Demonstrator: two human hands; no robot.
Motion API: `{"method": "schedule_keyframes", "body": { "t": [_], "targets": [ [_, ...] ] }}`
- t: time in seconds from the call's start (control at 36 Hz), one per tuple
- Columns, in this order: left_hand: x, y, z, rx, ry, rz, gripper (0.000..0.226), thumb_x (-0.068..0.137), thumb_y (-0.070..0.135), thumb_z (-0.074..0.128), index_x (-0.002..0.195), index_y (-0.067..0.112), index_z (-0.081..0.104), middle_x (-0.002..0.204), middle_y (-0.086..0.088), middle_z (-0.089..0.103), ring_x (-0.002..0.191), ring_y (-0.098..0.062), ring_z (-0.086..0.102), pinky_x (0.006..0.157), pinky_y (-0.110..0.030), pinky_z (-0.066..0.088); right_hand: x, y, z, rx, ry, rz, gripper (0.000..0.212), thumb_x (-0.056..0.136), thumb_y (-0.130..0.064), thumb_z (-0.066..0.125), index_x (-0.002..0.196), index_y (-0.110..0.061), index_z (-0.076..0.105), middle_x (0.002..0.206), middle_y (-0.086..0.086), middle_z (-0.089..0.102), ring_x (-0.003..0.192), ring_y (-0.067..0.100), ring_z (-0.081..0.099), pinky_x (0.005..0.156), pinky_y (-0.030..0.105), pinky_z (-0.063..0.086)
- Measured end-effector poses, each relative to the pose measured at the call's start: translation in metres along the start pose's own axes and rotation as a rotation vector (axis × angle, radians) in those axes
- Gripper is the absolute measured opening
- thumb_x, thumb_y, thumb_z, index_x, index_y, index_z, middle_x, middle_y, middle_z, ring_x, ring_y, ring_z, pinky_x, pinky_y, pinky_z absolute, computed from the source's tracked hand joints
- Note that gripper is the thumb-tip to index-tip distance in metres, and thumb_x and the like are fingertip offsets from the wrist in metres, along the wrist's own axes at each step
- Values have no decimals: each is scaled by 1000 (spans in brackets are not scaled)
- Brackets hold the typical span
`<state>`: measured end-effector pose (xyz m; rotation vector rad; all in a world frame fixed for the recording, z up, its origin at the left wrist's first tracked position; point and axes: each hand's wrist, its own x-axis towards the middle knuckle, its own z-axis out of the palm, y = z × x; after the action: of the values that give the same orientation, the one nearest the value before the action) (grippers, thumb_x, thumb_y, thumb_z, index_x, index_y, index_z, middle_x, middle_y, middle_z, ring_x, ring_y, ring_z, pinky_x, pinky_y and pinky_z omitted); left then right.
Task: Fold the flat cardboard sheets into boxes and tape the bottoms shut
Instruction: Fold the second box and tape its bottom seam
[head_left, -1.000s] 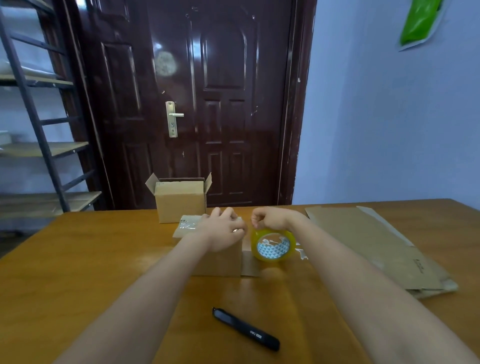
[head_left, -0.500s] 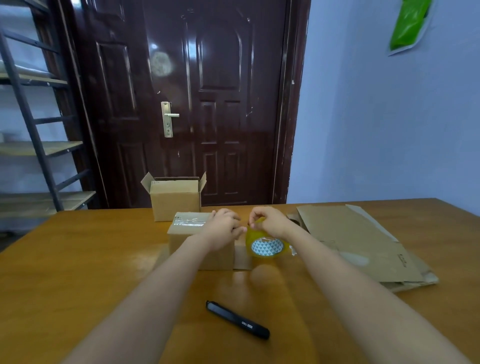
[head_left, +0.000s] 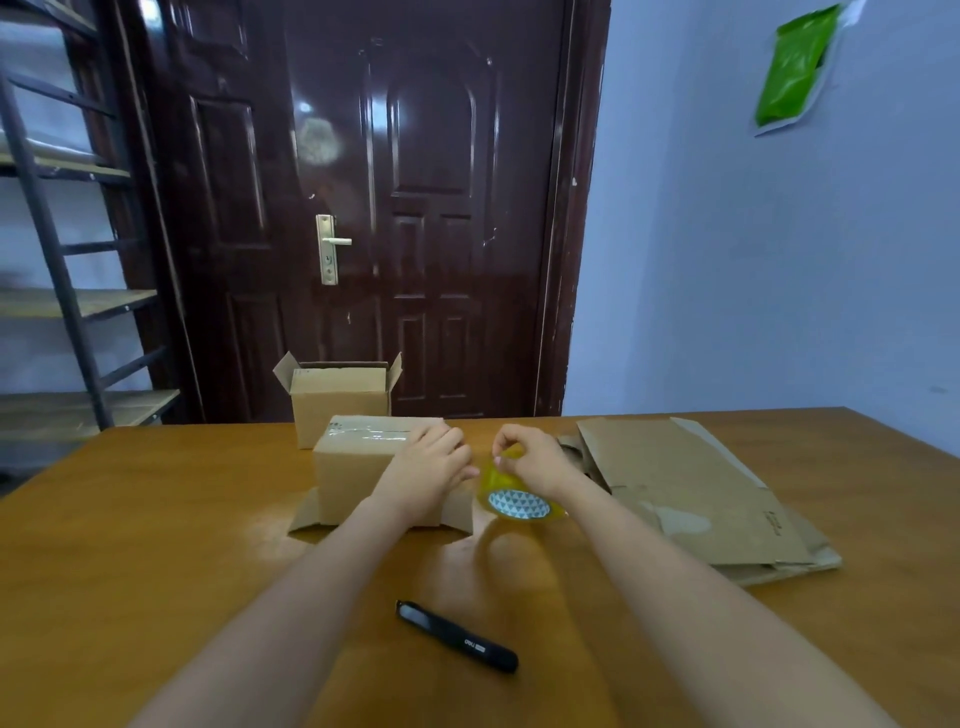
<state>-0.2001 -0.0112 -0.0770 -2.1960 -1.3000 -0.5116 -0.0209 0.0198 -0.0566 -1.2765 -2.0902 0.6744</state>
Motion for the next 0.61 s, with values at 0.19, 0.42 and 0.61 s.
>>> {"method": "schedule_keyframes", "body": {
  "t": [0.19, 0.42, 0.61],
  "targets": [
    [20, 35, -12, -272, -117, -322, 31, 95, 39, 49, 95, 10, 61, 95, -5, 62, 94, -20, 52, 80, -30, 38, 3, -6, 2, 64, 18, 18, 25, 92, -3, 49, 79, -24, 55, 100, 0, 61, 96, 17, 55, 84, 33, 48],
    [35, 40, -22, -426, -198, -631, 14, 93, 19, 54, 94, 12, 66, 98, -8, 67, 95, -28, 61, 82, -37, 47, -7, -10, -5, 53, -13, -22, 28, 92, 6, 44, 109, -7, 61, 116, 5, 58, 104, 16, 51, 88, 26, 41],
    [31, 45, -29, -431, -164, -506, 15, 93, 18, 49, 79, 15, 47, 89, -8, 62, 85, -27, 58, 69, -35, 45, -14, -4, -21, 124, -193, 122, 68, 90, -6, 60, 148, -19, 28, 140, 8, 45, 128, 22, 44, 102, 31, 41]
  ]
}}
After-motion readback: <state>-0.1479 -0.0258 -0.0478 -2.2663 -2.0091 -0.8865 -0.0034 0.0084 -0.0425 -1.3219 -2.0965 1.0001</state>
